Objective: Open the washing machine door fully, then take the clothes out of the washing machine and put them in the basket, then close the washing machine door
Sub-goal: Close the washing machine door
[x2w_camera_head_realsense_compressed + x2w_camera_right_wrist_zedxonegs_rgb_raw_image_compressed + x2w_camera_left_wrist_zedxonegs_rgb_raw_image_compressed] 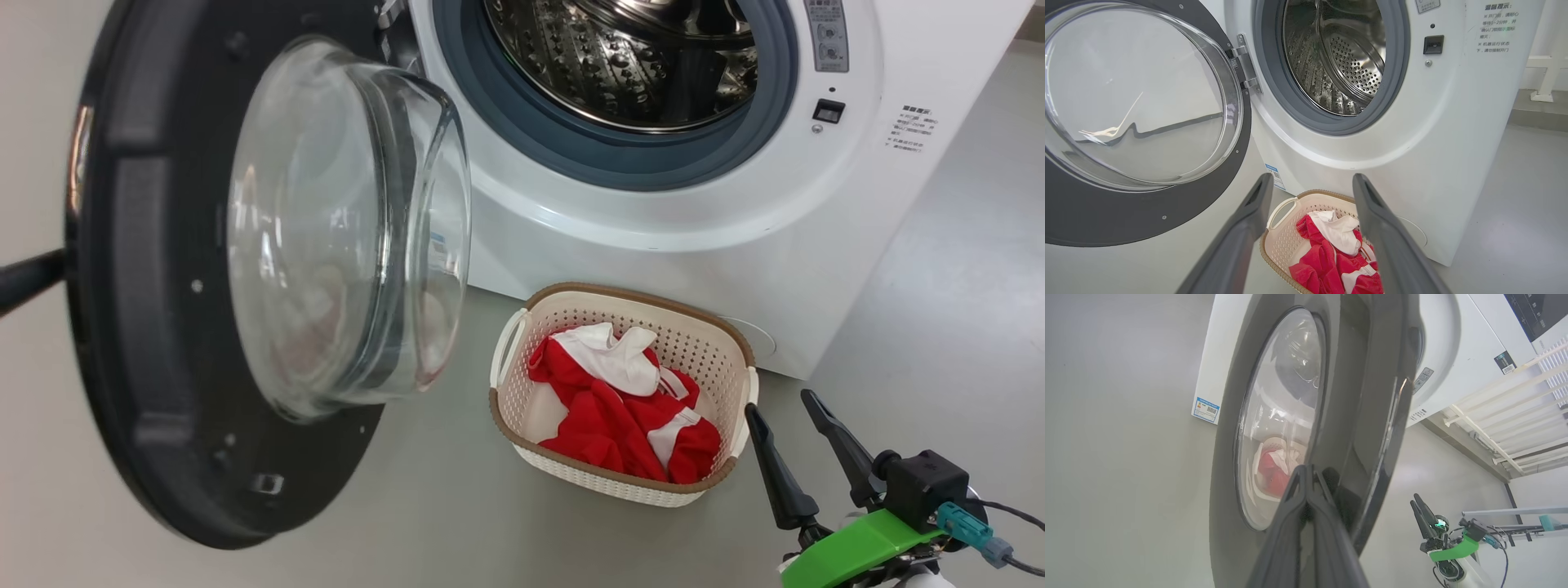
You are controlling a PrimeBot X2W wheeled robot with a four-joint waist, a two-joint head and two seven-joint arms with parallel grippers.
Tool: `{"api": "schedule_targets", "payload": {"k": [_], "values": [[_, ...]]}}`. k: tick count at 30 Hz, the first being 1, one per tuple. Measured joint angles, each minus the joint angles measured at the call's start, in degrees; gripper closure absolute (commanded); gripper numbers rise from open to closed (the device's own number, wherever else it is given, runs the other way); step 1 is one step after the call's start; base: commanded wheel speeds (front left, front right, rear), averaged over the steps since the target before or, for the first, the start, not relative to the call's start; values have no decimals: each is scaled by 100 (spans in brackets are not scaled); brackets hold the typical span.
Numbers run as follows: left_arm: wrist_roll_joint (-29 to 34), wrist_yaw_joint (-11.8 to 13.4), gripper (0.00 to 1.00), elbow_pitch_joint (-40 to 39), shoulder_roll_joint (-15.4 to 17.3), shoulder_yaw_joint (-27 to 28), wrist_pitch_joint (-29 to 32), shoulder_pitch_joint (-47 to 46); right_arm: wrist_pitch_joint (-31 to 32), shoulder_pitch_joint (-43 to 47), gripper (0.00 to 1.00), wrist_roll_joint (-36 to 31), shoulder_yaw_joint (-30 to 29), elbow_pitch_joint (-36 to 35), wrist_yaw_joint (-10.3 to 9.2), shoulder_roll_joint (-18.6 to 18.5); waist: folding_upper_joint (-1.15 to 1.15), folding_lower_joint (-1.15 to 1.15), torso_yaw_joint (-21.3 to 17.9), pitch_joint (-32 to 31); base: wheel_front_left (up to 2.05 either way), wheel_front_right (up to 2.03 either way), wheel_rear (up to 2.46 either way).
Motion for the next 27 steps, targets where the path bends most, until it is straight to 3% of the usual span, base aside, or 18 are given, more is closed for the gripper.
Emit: {"api": "schedule_targets", "payload": {"k": [16,27], "values": [[-134,-1,100,-1204,-570,-521,-46,-16,0,-3,0,-1,-131,-48,0,26,0,0,-256,102,0,0,0],[-75,-1,100,-1187,-524,-532,-394,-10,0,-3,0,-1,-168,-56,0,63,0,0,-292,88,0,0,0]]}}
